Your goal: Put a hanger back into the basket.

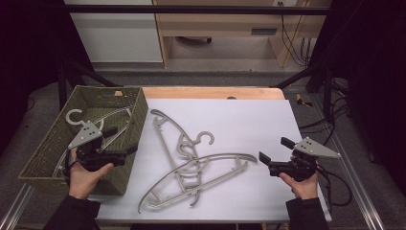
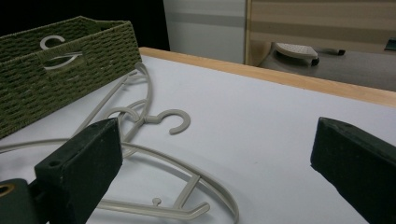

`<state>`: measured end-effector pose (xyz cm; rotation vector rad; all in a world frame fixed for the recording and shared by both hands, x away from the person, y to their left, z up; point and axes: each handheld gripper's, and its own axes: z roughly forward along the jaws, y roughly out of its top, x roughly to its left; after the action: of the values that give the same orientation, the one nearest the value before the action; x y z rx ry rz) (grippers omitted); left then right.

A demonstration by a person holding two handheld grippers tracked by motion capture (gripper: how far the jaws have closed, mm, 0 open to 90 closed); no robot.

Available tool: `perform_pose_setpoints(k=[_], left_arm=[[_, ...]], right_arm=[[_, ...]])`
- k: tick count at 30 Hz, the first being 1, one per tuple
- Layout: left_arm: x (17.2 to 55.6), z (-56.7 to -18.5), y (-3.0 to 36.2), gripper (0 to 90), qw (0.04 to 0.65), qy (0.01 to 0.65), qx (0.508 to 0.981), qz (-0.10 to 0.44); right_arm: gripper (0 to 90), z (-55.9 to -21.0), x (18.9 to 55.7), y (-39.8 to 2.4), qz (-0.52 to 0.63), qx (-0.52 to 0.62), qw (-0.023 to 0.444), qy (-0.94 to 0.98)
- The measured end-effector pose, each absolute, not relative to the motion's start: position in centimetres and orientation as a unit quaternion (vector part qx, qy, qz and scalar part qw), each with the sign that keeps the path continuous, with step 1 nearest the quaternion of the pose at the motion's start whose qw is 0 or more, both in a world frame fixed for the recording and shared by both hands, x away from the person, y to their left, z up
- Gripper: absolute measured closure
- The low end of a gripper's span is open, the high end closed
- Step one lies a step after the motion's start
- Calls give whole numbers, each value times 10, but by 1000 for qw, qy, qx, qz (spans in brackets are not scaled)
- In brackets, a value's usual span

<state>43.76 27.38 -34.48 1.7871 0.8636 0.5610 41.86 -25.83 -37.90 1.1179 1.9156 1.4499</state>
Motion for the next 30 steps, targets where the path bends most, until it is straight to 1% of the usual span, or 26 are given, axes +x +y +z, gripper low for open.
perform_pose_setpoints(k=[13,23,30], left_arm=[[440,-360,222,70,473,317,797,200],[447,-374,197,81,433,302,830,180],[453,-385,181,129,397,289,856,163]], right_arm=[[24,-379,418,-258,533,408,242,700],[25,-378,417,-259,534,406,243,701],[25,-378,417,-258,533,405,242,702]])
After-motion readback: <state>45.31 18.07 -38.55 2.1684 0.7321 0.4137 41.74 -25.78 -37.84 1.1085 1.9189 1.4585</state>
